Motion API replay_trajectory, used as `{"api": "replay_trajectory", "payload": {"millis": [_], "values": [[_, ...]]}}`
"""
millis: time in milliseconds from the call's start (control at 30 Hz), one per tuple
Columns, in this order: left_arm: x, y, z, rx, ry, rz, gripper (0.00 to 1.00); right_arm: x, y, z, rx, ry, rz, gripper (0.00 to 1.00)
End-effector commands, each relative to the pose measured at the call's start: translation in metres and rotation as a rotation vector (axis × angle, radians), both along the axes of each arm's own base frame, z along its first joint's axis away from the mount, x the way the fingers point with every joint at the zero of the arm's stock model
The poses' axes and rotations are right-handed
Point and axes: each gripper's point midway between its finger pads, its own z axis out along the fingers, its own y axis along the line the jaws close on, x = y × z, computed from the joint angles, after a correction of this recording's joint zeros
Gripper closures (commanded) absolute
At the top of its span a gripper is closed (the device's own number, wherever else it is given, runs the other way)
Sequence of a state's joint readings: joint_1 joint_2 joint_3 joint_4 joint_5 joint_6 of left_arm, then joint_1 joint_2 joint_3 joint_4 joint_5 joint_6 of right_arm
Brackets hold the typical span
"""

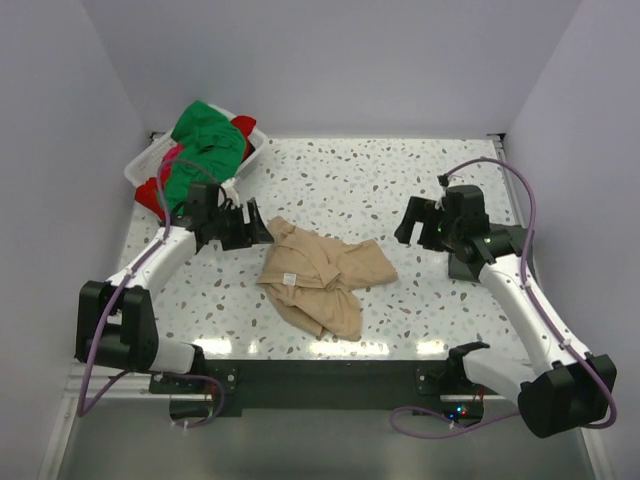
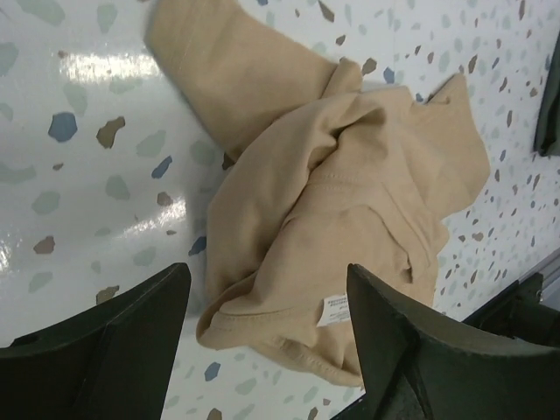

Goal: Fold and stack the t-shirts
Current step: Flatten the tshirt out

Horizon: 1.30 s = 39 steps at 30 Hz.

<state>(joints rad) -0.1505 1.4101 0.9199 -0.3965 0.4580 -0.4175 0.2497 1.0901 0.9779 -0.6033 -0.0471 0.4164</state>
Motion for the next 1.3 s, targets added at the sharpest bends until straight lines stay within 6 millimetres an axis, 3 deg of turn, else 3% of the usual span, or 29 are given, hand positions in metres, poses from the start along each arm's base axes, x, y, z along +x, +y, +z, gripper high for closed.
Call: {"api": "replay_trajectory", "payload": {"millis": [0,67,233,333,500,600,633,733,933,1067,1267], "values": [[-0.019,0.006,-0.011,0.04,0.005,-0.011,0.23,-0.016,0.011,-0.021,0.046,0.06,0.029,0.07],[-0.026,0.004,-0.017,0.034,0.025,-0.012,0.23,-0.015,0.022,-0.033,0.062,0.101,0.045,0.09],[-0.041,0.01,-0.039,0.074,0.085,-0.041,0.21,-0.014,0.082,-0.041,0.11,0.121,0.152,0.11],[-0.04,-0.003,-0.028,0.011,0.049,-0.091,0.24,-0.016,0.108,-0.056,0.105,0.165,0.177,0.11],[-0.027,-0.024,0.017,-0.023,-0.066,-0.151,0.26,-0.012,0.093,-0.078,0.031,0.229,0.037,0.11],[-0.023,-0.05,0.033,0.018,-0.11,-0.212,0.26,-0.013,0.075,-0.082,-0.036,0.246,-0.039,0.14],[-0.03,-0.068,0.035,0.017,-0.111,-0.265,0.26,-0.015,0.072,-0.081,-0.044,0.248,-0.054,0.16],[-0.037,-0.096,0.033,0.018,-0.087,-0.335,0.26,-0.018,0.067,-0.088,-0.039,0.258,-0.09,0.21],[-0.048,-0.13,0.012,-0.013,0.021,-0.406,0.26,-0.017,0.05,-0.105,-0.032,0.282,-0.156,0.24],[-0.053,-0.143,-0.006,-0.027,0.111,-0.438,0.25,-0.013,0.044,-0.113,-0.02,0.282,-0.175,0.26],[-0.053,-0.157,-0.016,-0.06,0.152,-0.463,0.25,-0.009,0.035,-0.125,-0.021,0.304,-0.193,0.26]]}}
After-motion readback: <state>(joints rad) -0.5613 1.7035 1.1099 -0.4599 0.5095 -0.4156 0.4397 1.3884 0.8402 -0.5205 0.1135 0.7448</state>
